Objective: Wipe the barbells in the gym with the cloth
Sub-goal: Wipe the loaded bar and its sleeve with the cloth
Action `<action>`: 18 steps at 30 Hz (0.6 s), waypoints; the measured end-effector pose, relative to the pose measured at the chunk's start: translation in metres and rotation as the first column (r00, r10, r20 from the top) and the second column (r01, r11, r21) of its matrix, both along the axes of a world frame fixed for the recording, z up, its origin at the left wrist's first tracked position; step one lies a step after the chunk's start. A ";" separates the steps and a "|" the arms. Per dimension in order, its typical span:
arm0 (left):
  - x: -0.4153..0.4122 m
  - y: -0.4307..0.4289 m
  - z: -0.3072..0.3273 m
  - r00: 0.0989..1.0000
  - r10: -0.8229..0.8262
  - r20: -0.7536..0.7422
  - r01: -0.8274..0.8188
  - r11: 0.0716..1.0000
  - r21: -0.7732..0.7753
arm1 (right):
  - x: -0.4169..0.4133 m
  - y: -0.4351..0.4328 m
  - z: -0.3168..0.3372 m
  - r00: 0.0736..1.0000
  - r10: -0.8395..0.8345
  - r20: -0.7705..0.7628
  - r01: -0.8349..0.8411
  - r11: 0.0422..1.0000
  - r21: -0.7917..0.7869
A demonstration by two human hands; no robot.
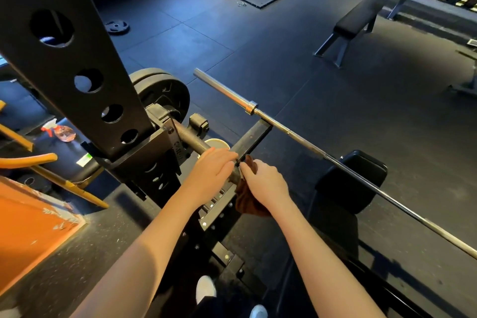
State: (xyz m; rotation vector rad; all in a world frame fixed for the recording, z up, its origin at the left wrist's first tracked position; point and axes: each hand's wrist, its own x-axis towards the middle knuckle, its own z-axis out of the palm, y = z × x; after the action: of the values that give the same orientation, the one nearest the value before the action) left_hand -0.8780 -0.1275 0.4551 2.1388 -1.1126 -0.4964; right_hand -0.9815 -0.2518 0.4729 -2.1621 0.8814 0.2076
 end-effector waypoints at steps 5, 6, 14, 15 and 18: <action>-0.005 0.002 0.005 0.997 -0.010 0.071 0.010 1.000 0.000 | -0.076 0.008 0.011 0.993 0.068 -0.092 -0.086 0.972 -0.218; -0.005 0.003 0.004 0.998 -0.007 0.067 0.008 1.000 -0.003 | -0.084 0.004 0.008 0.995 0.048 -0.092 -0.068 0.973 -0.221; -0.009 0.003 0.011 0.999 0.016 0.044 -0.016 1.000 0.008 | 0.006 -0.003 -0.003 1.000 -0.016 -0.023 0.017 1.000 0.010; -0.010 0.003 0.011 0.999 0.020 0.027 -0.020 1.000 0.012 | -0.006 -0.003 -0.002 1.000 0.014 -0.021 -0.014 1.000 -0.004; -0.011 0.004 0.010 0.999 0.028 0.029 -0.028 1.000 0.005 | -0.081 0.001 0.007 0.995 0.061 -0.074 -0.075 0.979 -0.189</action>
State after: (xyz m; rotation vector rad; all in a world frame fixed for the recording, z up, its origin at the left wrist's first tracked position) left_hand -0.8890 -0.1239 0.4649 2.1696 -1.0974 -0.4572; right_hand -1.0626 -0.2513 0.4801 -2.3784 0.8977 0.2402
